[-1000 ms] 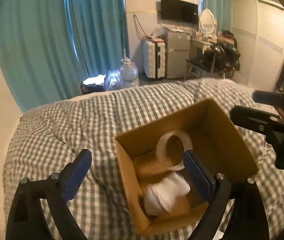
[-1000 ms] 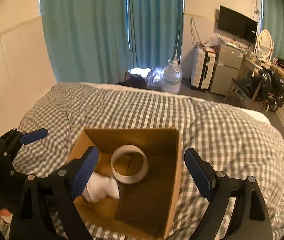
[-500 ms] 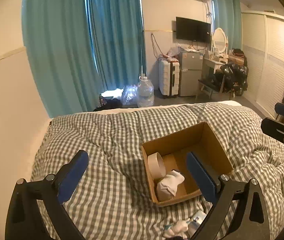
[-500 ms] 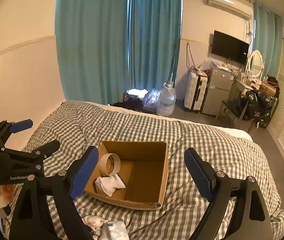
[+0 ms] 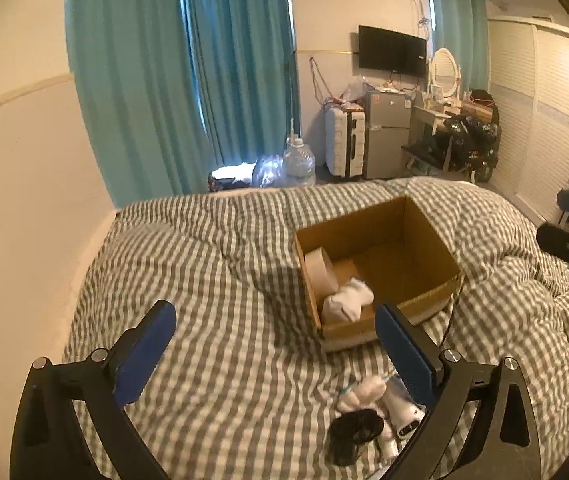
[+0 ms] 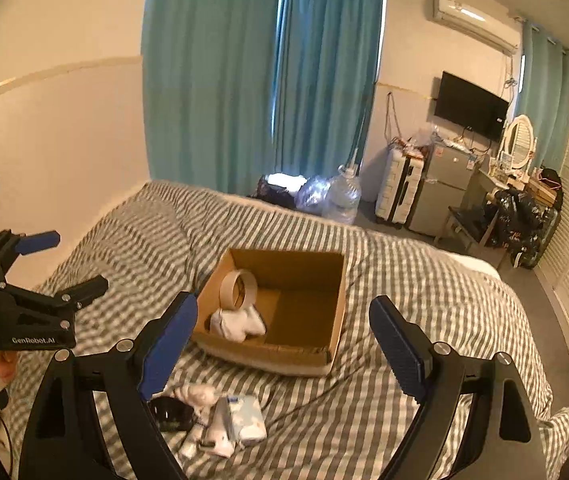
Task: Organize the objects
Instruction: 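Grasp the black cup with the left tool while the right tool grasps the tissue pack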
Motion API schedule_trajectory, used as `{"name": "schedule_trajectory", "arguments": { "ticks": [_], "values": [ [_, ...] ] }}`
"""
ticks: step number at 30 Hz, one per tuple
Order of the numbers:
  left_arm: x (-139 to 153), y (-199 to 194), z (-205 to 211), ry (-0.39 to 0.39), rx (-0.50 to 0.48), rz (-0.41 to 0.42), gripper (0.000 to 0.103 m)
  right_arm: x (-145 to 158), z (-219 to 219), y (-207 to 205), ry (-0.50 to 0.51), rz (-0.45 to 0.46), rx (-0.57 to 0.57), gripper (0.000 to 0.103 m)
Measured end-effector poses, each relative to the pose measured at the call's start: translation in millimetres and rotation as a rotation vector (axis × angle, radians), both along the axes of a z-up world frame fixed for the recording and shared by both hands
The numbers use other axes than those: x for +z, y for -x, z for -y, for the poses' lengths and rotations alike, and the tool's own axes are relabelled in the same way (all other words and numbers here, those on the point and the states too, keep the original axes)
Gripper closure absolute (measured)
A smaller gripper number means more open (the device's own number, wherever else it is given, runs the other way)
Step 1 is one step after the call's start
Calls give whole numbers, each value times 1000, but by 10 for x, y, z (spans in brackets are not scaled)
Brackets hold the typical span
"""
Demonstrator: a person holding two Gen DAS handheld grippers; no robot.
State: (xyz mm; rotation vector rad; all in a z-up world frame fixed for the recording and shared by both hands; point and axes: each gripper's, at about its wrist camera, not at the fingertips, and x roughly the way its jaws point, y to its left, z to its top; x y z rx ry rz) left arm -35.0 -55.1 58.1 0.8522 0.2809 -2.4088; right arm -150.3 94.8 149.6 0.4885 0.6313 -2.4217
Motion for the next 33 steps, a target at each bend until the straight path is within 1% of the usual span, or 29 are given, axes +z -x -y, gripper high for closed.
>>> {"name": "schedule_trajectory", "arguments": {
  "ticks": [2, 4, 9, 12, 17, 19, 20, 26, 30, 33],
  "values": [
    [-165, -1, -76, -18, 0, 9, 1, -191, -16, 22, -24, 26, 3, 15],
    [-302, 20, -170, -11, -13, 20, 1, -410, -35, 83, -43, 64, 1, 15],
    [-788, 169, -388, -13, -38, 81, 1, -921, -46, 249, -94, 130, -10, 15],
    [-1039, 206, -487, -8, -36, 109, 1, -1207, -34, 431, -121, 203, -18, 15],
    [-1380, 296, -675, -1, -98, 169, 1, -1602, 31, 648, -181, 279, -25, 15],
    [-1485, 325, -690, -21, -119, 194, 1, -1721, 55, 720, -199, 315, -23, 15],
    [-1551, 349, -678, -44, -128, 211, 1, -1763, 59, 753, -205, 325, -24, 15],
    [-1799, 348, -621, -141, -143, 261, 1, -2071, 73, 959, -248, 422, -49, 15],
    [-1906, 355, -581, -194, -160, 273, 5, -2215, 81, 1049, -276, 474, -66, 15],
    [-1952, 361, -607, -207, -185, 276, 21, -2282, 122, 1060, -313, 474, -76, 16]
  ]
}}
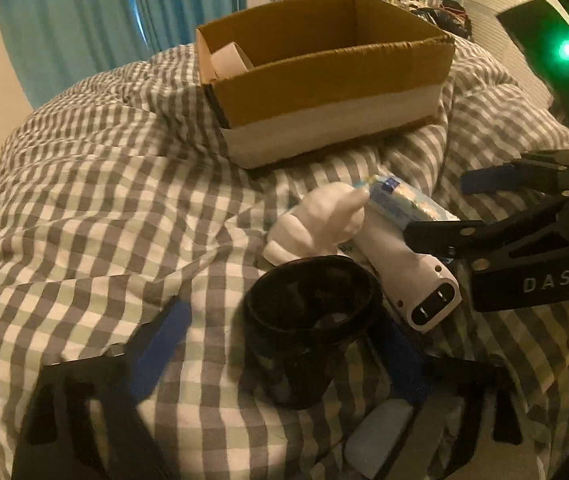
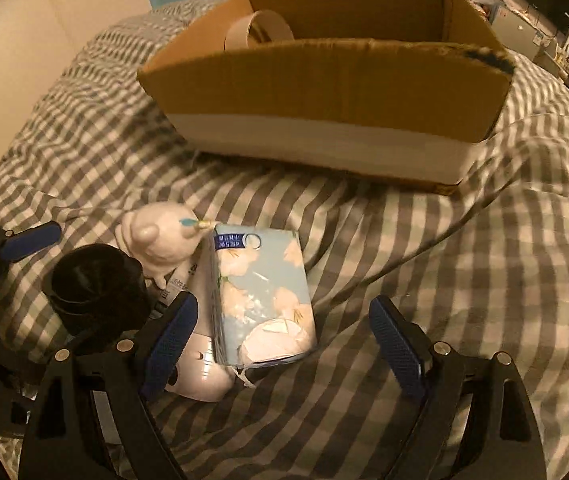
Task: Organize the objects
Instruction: 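Grasp the black cup with the left tool while the right tool grasps the tissue pack, then lower the black cup and tissue pack into the box and release both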
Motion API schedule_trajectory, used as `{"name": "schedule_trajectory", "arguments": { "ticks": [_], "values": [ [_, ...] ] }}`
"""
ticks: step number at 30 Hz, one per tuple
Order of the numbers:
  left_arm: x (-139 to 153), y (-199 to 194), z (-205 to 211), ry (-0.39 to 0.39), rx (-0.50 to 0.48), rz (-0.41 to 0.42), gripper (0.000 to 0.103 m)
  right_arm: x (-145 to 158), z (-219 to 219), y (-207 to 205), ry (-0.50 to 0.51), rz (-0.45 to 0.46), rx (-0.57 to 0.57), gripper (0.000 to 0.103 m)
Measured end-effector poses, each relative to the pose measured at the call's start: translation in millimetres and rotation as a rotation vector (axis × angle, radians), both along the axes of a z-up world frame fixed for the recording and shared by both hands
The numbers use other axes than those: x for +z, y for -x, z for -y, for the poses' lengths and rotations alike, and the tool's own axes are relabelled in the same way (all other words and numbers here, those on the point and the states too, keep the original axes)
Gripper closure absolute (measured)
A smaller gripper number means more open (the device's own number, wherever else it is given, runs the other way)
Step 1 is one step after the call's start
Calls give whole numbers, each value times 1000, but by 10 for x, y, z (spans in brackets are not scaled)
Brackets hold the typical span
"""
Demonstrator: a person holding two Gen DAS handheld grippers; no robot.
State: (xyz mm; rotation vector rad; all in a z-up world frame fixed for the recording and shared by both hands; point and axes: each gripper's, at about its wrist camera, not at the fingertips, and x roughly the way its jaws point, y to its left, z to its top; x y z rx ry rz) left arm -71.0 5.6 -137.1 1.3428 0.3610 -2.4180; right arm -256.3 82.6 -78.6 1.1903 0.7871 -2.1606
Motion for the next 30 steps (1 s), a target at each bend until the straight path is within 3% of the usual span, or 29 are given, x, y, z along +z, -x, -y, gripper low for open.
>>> {"name": "schedule_trajectory", "arguments": {
  "ticks": [2, 3, 4, 6, 11, 15, 18, 22, 25, 30],
  "values": [
    [-22, 8, -16, -15, -20, -1, 30, -6, 16, -10, -10, -1, 6, 16],
    [-23, 5, -22, -30, -33, -9, 42, -15, 17, -7, -11, 2, 6, 16],
    [-18, 5, -28, -41, -43, -17, 44, -20, 15, -3, -9, 8, 7, 19],
    [-13, -14, -60, -31, -46, -21, 44, -26, 0, 7, -1, 21, 4, 24],
    [9, -59, -87, -17, -39, -34, 44, -33, -16, 13, 31, 74, 18, 48],
    [128, -89, -103, 8, -22, -56, 44, -2, -22, -32, 27, 69, 27, 53],
    [180, -120, -72, 7, -7, -57, 44, 44, -45, -113, 13, 30, 29, 57],
    [225, -141, -8, -26, 7, -61, 44, 247, -46, -301, -21, -114, 33, 57],
    [309, -162, 63, -43, 18, -73, 44, 398, -64, -467, -15, -165, 46, 57],
    [648, -202, 206, -28, 39, -146, 44, 613, 55, -685, -13, -242, 66, 57]
  ]
}}
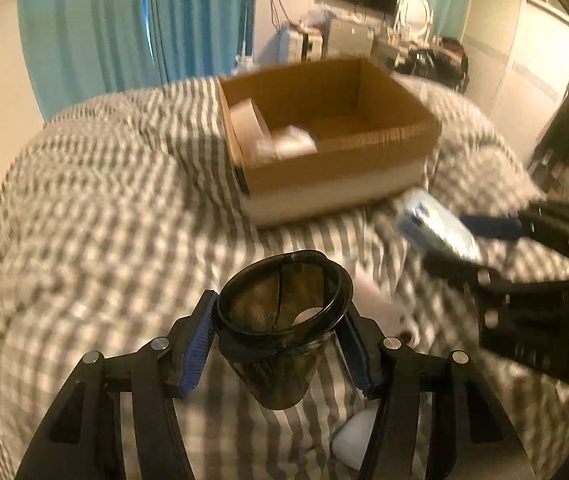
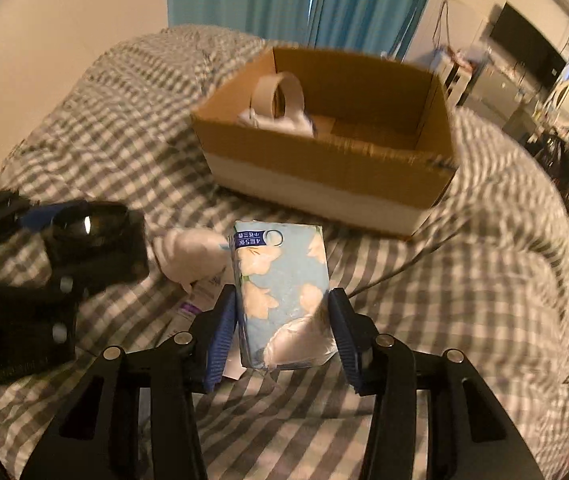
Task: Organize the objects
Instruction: 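Lower the black cup and tissue pack into the box and release both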
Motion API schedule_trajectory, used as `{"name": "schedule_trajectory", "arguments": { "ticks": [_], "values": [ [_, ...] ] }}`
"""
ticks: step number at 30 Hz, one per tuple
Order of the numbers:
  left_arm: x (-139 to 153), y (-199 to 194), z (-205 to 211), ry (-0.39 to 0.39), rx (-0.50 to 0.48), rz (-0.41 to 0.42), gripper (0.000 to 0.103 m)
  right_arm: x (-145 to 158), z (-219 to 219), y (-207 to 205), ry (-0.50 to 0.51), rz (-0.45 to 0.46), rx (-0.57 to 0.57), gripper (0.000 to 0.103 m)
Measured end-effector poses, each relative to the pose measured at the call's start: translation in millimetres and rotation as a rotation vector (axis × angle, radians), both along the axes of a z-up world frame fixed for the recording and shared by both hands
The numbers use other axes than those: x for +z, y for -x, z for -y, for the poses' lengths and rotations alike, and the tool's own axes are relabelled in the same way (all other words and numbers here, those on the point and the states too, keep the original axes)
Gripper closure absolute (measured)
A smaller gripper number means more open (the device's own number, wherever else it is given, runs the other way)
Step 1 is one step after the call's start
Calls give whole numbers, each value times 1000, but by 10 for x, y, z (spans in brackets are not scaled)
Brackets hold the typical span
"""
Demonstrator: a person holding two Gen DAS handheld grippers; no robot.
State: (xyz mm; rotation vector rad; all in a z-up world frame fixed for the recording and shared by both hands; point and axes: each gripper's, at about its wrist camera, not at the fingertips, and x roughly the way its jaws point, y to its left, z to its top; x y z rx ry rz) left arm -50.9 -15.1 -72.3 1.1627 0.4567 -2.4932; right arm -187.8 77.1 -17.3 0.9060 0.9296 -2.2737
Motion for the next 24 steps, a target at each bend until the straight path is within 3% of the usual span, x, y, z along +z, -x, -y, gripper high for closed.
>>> {"name": "schedule_trajectory", "arguments": {
  "ticks": [8, 14, 19, 24],
  "values": [
    [607, 78, 418, 63, 58, -87, 44, 459, 193, -78, 40, -90, 19, 57],
    [931, 301, 640, 107, 73, -123, 44, 778, 345, 98, 81, -112, 21, 57],
    [1030, 593, 749, 118, 52, -138, 44, 948, 469, 362, 103, -121, 12, 57],
    [933, 1001, 801, 142, 14, -114, 44, 981, 527, 784, 75, -142, -23, 57]
  ]
}}
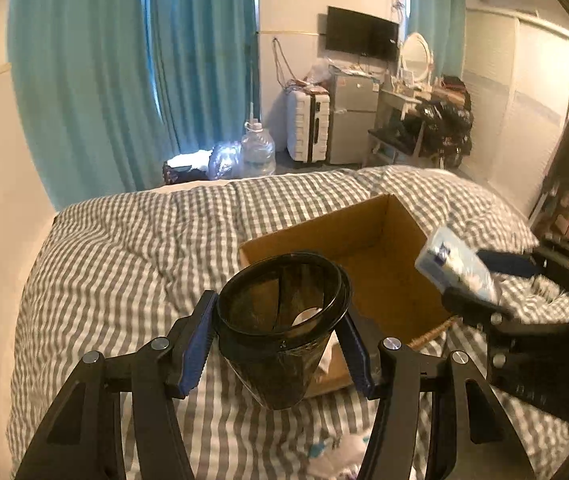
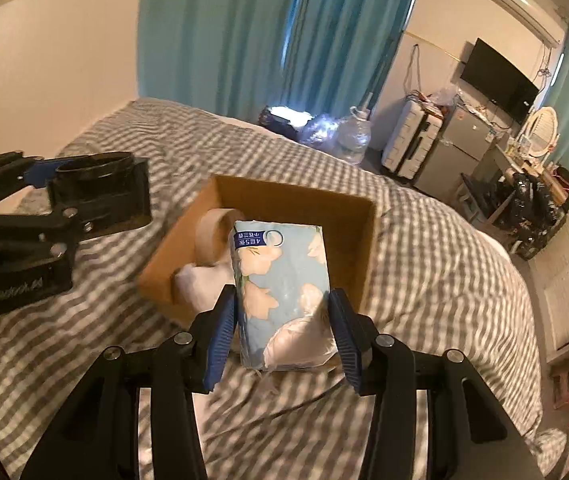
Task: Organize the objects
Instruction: 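Lower the black cup and tissue pack into the box and release both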
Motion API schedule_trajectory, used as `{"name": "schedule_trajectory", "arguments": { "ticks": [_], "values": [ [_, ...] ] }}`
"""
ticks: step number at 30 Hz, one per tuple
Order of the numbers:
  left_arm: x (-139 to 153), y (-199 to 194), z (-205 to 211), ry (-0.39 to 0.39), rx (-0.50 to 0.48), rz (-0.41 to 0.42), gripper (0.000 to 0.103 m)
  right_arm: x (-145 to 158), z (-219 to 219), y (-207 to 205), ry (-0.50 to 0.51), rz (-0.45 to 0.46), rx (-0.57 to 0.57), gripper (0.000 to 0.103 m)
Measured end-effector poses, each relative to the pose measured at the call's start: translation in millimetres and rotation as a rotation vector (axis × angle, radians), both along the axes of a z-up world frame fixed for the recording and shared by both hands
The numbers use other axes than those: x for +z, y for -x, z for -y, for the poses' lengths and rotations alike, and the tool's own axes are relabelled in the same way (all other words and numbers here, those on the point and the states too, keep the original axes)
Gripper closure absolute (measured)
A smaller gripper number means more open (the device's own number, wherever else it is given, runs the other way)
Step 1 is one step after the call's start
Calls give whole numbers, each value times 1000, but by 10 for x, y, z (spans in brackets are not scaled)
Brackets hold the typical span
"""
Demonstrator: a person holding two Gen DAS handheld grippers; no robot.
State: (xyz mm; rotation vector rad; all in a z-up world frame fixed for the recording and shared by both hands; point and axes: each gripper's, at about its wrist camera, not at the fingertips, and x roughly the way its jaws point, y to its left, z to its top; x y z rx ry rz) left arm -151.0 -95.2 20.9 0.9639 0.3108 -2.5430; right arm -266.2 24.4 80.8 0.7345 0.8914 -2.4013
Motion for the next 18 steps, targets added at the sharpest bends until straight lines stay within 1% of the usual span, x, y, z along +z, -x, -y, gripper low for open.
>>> {"name": "schedule_trajectory", "arguments": {
  "ticks": [2, 5, 11, 15, 18],
  "values": [
    [-73, 147, -12, -1, -15, 11, 44, -16, -5, 171, 7, 15, -12, 57],
    [-222, 370, 21, -26, -51, 12, 44, -67, -5, 399, 26, 50, -18, 57],
    [-493, 682, 23, -19, -109, 54, 44, -173, 13, 774, 62, 120, -11, 57],
    [-630, 732, 25, -43, -116, 69, 44, -214, 28, 910, 72, 139, 2, 57],
    [-740, 753, 53, -53, -128, 79, 44, -265, 24, 994, 103, 171, 17, 57]
  ]
}}
